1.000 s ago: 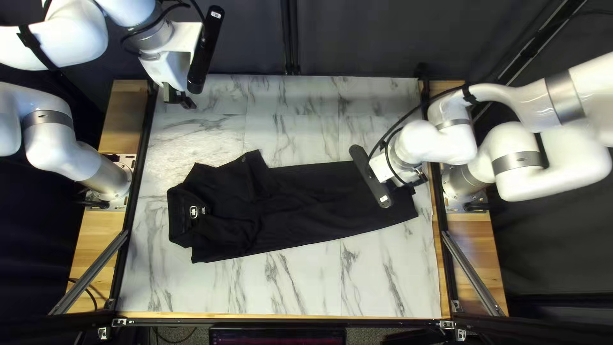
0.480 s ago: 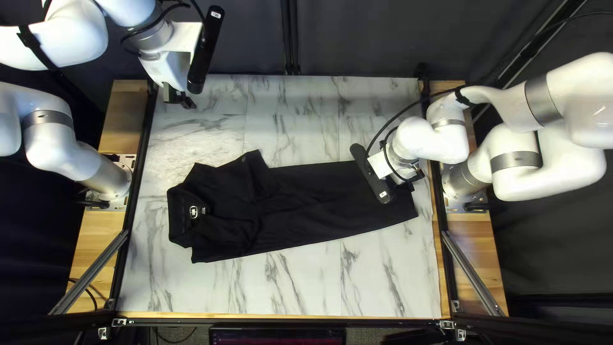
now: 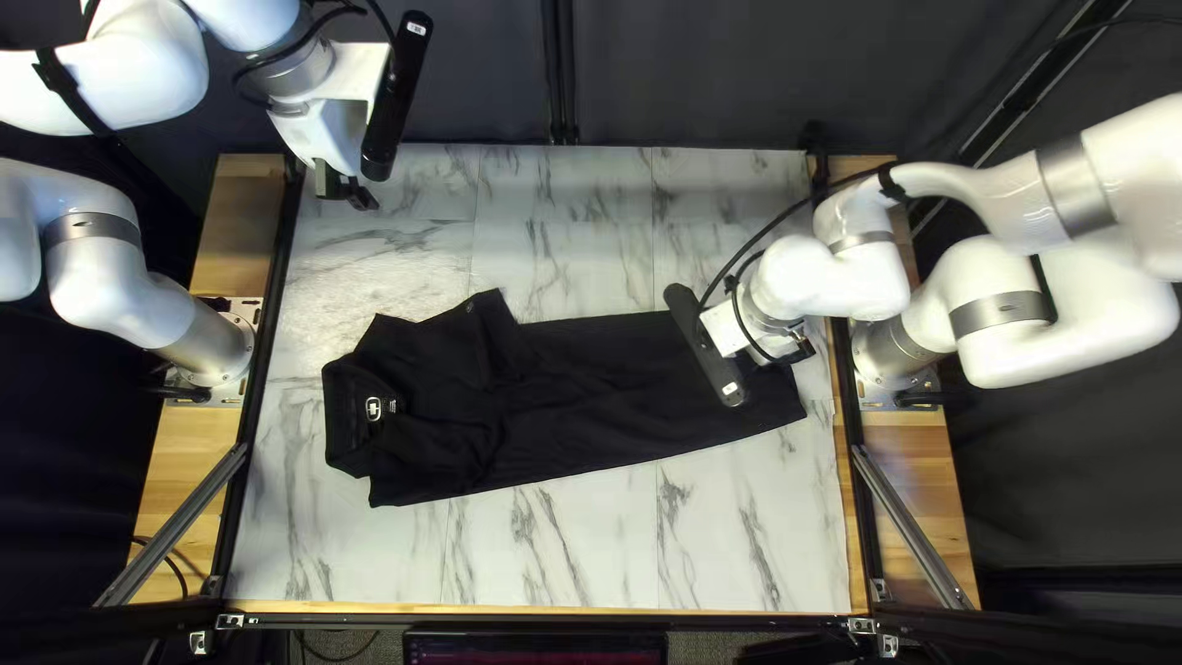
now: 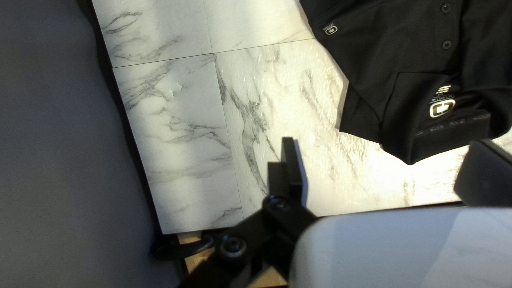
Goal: Fold t-shirt
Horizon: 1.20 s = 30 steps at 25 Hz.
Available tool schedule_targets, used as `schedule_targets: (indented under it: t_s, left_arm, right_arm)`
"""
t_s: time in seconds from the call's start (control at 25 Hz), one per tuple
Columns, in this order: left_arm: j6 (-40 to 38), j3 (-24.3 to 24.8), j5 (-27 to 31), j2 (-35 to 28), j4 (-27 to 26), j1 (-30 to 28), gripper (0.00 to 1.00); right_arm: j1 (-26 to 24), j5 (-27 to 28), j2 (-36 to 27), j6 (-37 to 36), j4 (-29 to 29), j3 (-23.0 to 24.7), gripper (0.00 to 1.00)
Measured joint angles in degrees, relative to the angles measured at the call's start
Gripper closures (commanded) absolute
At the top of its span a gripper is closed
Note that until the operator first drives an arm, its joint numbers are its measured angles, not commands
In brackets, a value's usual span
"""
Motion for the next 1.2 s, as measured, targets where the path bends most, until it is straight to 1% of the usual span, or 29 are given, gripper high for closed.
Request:
schedule_targets:
  t_s: [0.2,0.44,0.52,1.2]
  left_arm:
    - [0.00,0.00,0.00,0.00,0.00,0.00,0.00]
    - [0.00,0.00,0.00,0.00,0.00,0.00,0.00]
    - [0.00,0.00,0.00,0.00,0.00,0.00,0.00]
    - [0.00,0.00,0.00,0.00,0.00,0.00,0.00]
  right_arm:
    - [-4.41,8.91,-6.31,-1.92,1.13,-4.02,0.00]
    - [-10.13,21.81,-13.86,-4.79,3.56,-11.53,0.00]
    - [-11.35,24.31,-15.69,-4.68,4.21,-13.15,0.00]
    - [-11.58,25.02,-16.07,-4.63,4.42,-13.49,0.00]
